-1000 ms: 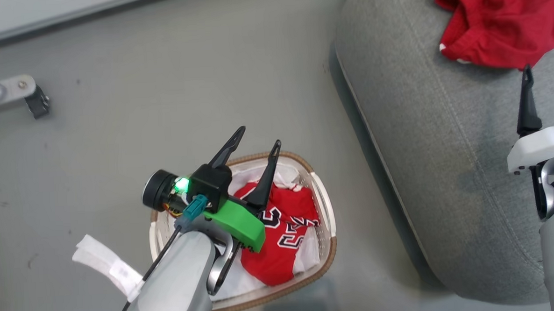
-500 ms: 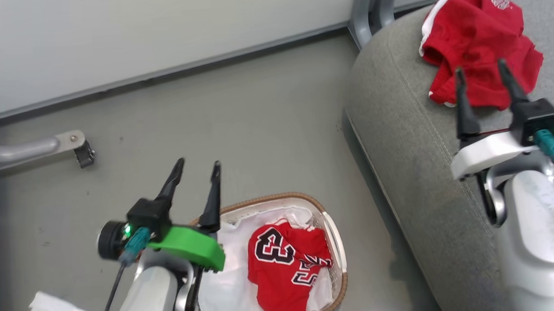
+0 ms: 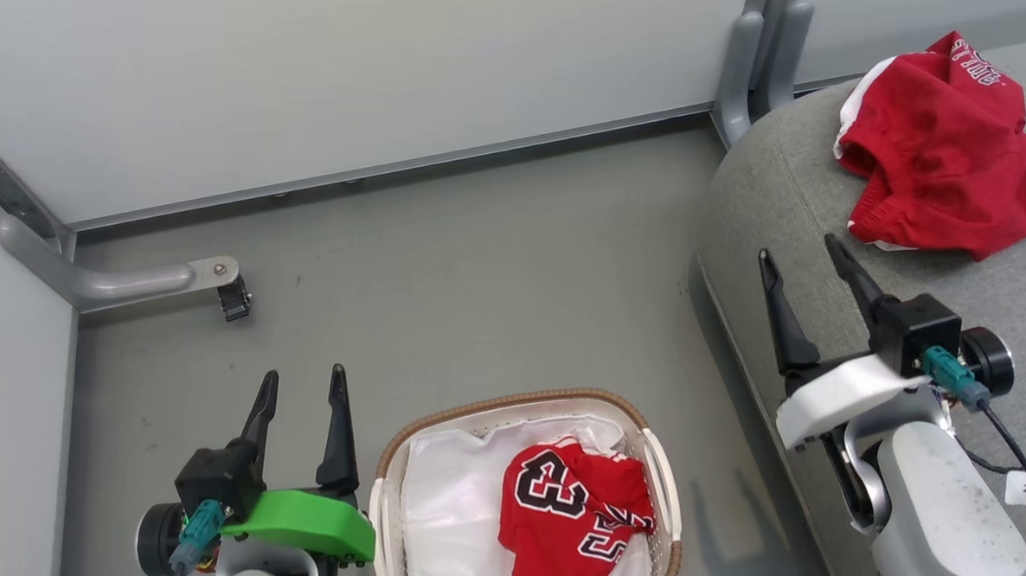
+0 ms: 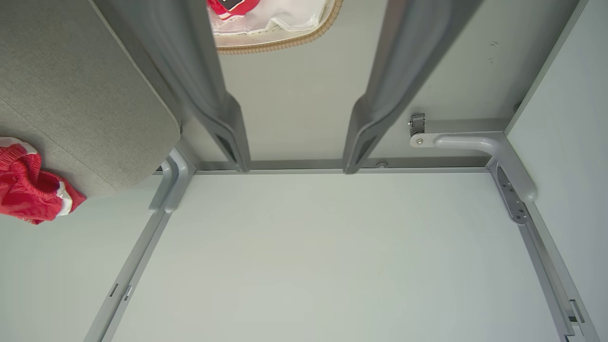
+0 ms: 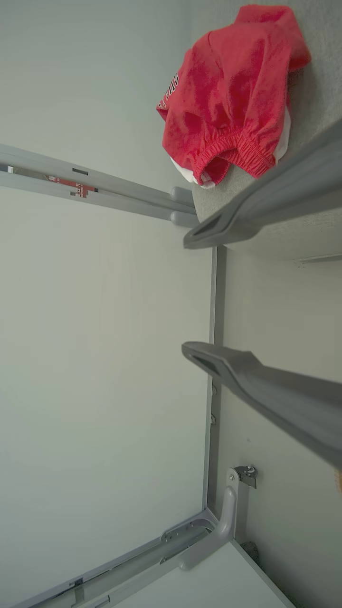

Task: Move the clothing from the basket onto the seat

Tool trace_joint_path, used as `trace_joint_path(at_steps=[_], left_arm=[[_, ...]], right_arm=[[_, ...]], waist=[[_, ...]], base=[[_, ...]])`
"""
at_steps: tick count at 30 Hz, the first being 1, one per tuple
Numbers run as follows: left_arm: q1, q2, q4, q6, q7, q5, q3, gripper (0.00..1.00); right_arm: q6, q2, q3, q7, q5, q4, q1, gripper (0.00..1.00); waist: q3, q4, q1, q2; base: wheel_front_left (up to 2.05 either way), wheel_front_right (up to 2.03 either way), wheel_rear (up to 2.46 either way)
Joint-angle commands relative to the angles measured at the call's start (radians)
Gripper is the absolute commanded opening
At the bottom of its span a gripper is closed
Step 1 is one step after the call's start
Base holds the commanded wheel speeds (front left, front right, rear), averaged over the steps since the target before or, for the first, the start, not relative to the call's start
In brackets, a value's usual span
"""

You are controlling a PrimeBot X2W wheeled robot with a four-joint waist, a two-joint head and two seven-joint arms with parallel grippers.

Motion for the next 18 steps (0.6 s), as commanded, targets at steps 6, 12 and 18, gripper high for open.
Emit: trace_joint_path(at_steps=[6,12,18], left_arm=[[0.080,-0.009,-0.039,-0.008,-0.001,0.017,0.052,1.00],[0.128,-0.013,-0.068,-0.008,-0.001,0.027,0.077,1.00],[0.147,-0.015,-0.080,-0.007,-0.001,0.029,0.088,1.00]], right_arm=[[-0.001,-0.003,0.031,-0.002,0.035,-0.014,0.079,1.00],[-0.001,-0.003,0.051,-0.002,0.045,-0.029,0.120,1.00],[-0.001,-0.003,0.053,-0.002,0.056,-0.038,0.147,1.00]], waist=[[-0.039,0.023,0.0001,0.0000],[-0.049,0.020,0.0001,0.0000],[-0.053,0.014,0.0001,0.0000]], base=[[0.00,0.00,0.00],[0.00,0.00,0.00],[0.00,0.00,0.00]])
